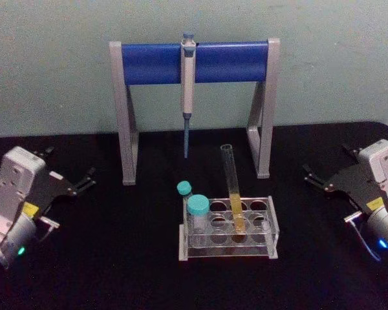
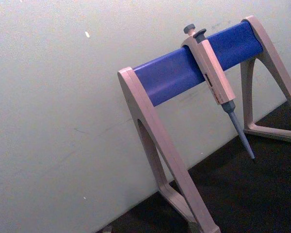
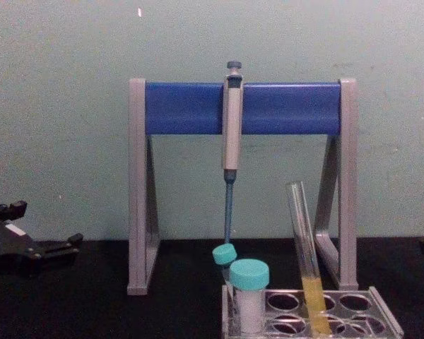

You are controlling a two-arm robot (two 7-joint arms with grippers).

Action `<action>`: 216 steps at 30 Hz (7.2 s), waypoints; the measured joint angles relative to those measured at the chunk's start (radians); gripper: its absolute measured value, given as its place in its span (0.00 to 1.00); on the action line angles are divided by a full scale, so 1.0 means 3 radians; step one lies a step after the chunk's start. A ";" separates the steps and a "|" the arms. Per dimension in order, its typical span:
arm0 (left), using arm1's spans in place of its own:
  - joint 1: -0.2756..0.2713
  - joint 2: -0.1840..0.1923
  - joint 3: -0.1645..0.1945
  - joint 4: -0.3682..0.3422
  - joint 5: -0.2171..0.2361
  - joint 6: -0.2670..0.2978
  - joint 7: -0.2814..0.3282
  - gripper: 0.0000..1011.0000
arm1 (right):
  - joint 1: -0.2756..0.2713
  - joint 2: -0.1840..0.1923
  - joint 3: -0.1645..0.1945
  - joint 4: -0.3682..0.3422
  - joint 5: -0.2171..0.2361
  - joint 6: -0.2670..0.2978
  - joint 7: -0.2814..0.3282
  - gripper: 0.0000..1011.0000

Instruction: Pick up the test tube from the test tube rack, shake it, then place it back into the test tube rack.

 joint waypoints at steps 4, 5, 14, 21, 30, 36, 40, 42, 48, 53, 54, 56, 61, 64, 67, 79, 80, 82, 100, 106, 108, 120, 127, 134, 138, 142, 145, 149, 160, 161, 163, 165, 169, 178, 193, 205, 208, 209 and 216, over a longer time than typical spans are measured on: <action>0.0000 0.0000 0.0000 0.0000 0.0000 0.0000 0.0000 1.00 | 0.0000 0.0000 0.0000 0.0000 0.0000 0.0000 0.0000 0.99; 0.0000 0.0000 0.0000 0.0000 0.0000 0.0000 0.0000 1.00 | 0.0000 0.0000 0.0000 0.0000 0.0000 0.0000 0.0000 0.99; 0.0000 0.0000 0.0000 0.0000 0.0000 0.0000 0.0000 1.00 | 0.0000 0.0000 0.0000 0.0000 0.0000 0.0000 0.0000 0.99; 0.0000 0.0000 0.0000 0.0000 0.0000 0.0000 0.0000 1.00 | 0.0000 0.0000 0.0000 0.0000 0.0000 0.0000 0.0000 0.99; 0.0000 0.0000 0.0000 0.0000 0.0000 0.0000 0.0000 1.00 | 0.0000 0.0000 0.0000 0.0000 0.0000 0.0000 0.0000 0.99; 0.0000 0.0000 0.0000 0.0000 0.0000 0.0000 0.0000 1.00 | 0.0000 0.0000 0.0000 0.0000 0.0000 0.0000 0.0000 0.99; 0.0000 0.0000 0.0000 0.0000 0.0000 0.0000 0.0000 1.00 | 0.0000 0.0000 0.0000 0.0000 0.0000 0.0000 0.0000 0.99; 0.0000 0.0000 0.0000 0.0000 0.0000 0.0000 0.0000 1.00 | 0.0000 0.0000 0.0000 0.0000 0.0000 0.0000 0.0000 0.99; 0.0000 0.0000 0.0000 0.0000 0.0000 0.0000 0.0000 1.00 | 0.0000 0.0000 0.0000 0.0000 0.0000 0.0000 0.0000 0.99; 0.0000 0.0000 0.0000 0.0000 0.0000 0.0000 0.0000 1.00 | 0.0000 0.0000 0.0000 0.0000 0.0000 0.0000 0.0000 0.99; 0.0000 0.0000 0.0000 0.0000 0.0000 0.0000 0.0000 1.00 | 0.0000 0.0000 0.0000 0.0000 0.0000 0.0000 0.0000 0.99; 0.0000 0.0000 0.0000 0.0000 0.0000 0.0000 0.0000 1.00 | 0.0000 0.0000 0.0000 0.0000 0.0000 0.0000 0.0000 0.99; 0.0000 0.0000 0.0000 0.0000 0.0000 0.0000 0.0000 1.00 | 0.0000 0.0000 0.0000 0.0000 0.0000 0.0000 0.0000 0.99; 0.0000 0.0000 0.0000 0.0000 0.0000 0.0000 0.0000 1.00 | 0.0000 0.0000 0.0000 0.0000 0.0000 0.0000 0.0000 0.99; 0.0000 0.0000 0.0000 0.0000 0.0000 0.0000 0.0000 1.00 | 0.0000 0.0000 0.0000 0.0000 0.0000 0.0000 0.0000 0.99; 0.0000 0.0000 0.0000 0.0000 0.0000 0.0000 0.0000 1.00 | 0.0000 0.0000 0.0000 0.0000 0.0000 0.0000 0.0000 0.99; 0.0000 0.0000 0.0000 0.0000 0.0000 0.0000 0.0000 1.00 | 0.0000 0.0000 0.0000 0.0000 0.0000 0.0000 0.0000 0.99; 0.0000 0.0000 0.0000 0.0000 0.0000 0.0000 0.0000 1.00 | 0.0000 0.0000 0.0000 0.0000 0.0000 0.0000 0.0000 0.99; 0.0000 0.0000 0.0000 0.0000 0.0000 0.0000 0.0000 1.00 | -0.0001 -0.0001 0.0002 0.0000 -0.0001 0.0000 0.0002 0.99; 0.0000 0.0000 0.0000 0.0000 0.0000 0.0000 0.0000 1.00 | -0.0041 -0.0032 0.0066 -0.0050 0.0000 -0.0001 0.0087 0.99; 0.0000 0.0000 0.0000 0.0000 0.0000 0.0000 0.0000 1.00 | -0.0052 -0.0040 0.0080 -0.0071 0.0014 0.0002 0.0113 0.99; 0.0000 0.0000 0.0000 0.0000 0.0000 0.0000 0.0000 1.00 | -0.0146 -0.0112 0.0168 -0.0294 0.0309 0.0123 0.0522 0.99; 0.0000 0.0000 0.0000 0.0000 0.0000 0.0000 0.0000 1.00 | -0.0184 -0.0136 0.0224 -0.0428 0.0563 0.0253 0.0836 0.99; 0.0000 0.0000 0.0000 0.0000 0.0000 0.0000 0.0000 1.00 | -0.0176 -0.0120 0.0246 -0.0537 0.0749 0.0483 0.1177 0.99; 0.0000 0.0000 0.0000 0.0000 0.0000 0.0000 0.0000 1.00 | -0.0147 -0.0114 0.0230 -0.0557 0.0757 0.0553 0.1287 0.99; 0.0000 0.0000 0.0000 0.0000 0.0000 0.0000 0.0000 1.00 | -0.0069 -0.0105 0.0176 -0.0566 0.0741 0.0650 0.1470 0.99; 0.0000 0.0000 0.0000 0.0000 0.0000 0.0000 0.0000 1.00 | -0.0012 -0.0112 0.0140 -0.0549 0.0723 0.0704 0.1586 0.99; 0.0000 0.0000 0.0000 0.0000 0.0000 0.0000 0.0000 1.00 | 0.0066 -0.0134 0.0099 -0.0509 0.0702 0.0783 0.1686 0.99; 0.0000 0.0000 0.0000 0.0000 0.0000 0.0000 0.0000 1.00 | 0.0337 -0.0248 -0.0039 -0.0286 0.0704 0.0996 0.1850 0.99; 0.0000 0.0000 0.0000 0.0000 0.0000 0.0000 0.0000 1.00 | 0.0369 -0.0267 -0.0057 -0.0252 0.0712 0.1010 0.1861 0.99; 0.0000 0.0000 0.0000 0.0000 0.0000 0.0000 0.0000 1.00 | 0.0401 -0.0281 -0.0078 -0.0220 0.0712 0.1021 0.1877 0.99; 0.0000 0.0000 0.0000 0.0000 0.0000 0.0000 0.0000 1.00 | 0.0450 -0.0302 -0.0108 -0.0177 0.0709 0.1030 0.1890 0.99; 0.0000 0.0000 0.0000 0.0000 0.0000 0.0000 0.0000 1.00 | 0.0516 -0.0327 -0.0151 -0.0113 0.0699 0.1039 0.1908 0.99; 0.0000 0.0000 0.0000 0.0000 0.0000 0.0000 0.0000 1.00 | 0.0628 -0.0380 -0.0213 0.0018 0.0672 0.1058 0.1921 0.99; 0.0000 0.0000 0.0000 0.0000 0.0000 0.0000 0.0000 1.00 | 0.0650 -0.0393 -0.0224 0.0050 0.0674 0.1061 0.1926 0.99; 0.0000 0.0000 0.0000 0.0000 0.0000 0.0000 0.0000 1.00 | 0.0647 -0.0390 -0.0220 0.0045 0.0676 0.1060 0.1925 0.81; 0.0000 0.0000 0.0000 0.0000 0.0000 0.0000 0.0000 1.00 | 0.0646 -0.0389 -0.0219 0.0044 0.0676 0.1060 0.1924 0.74; 0.0000 0.0000 0.0000 0.0000 0.0000 0.0000 0.0000 1.00 | 0.0646 -0.0389 -0.0219 0.0044 0.0676 0.1060 0.1924 0.70; 0.0000 0.0000 0.0000 0.0000 0.0000 0.0000 0.0000 1.00 | 0.0645 -0.0389 -0.0219 0.0042 0.0676 0.1060 0.1922 0.48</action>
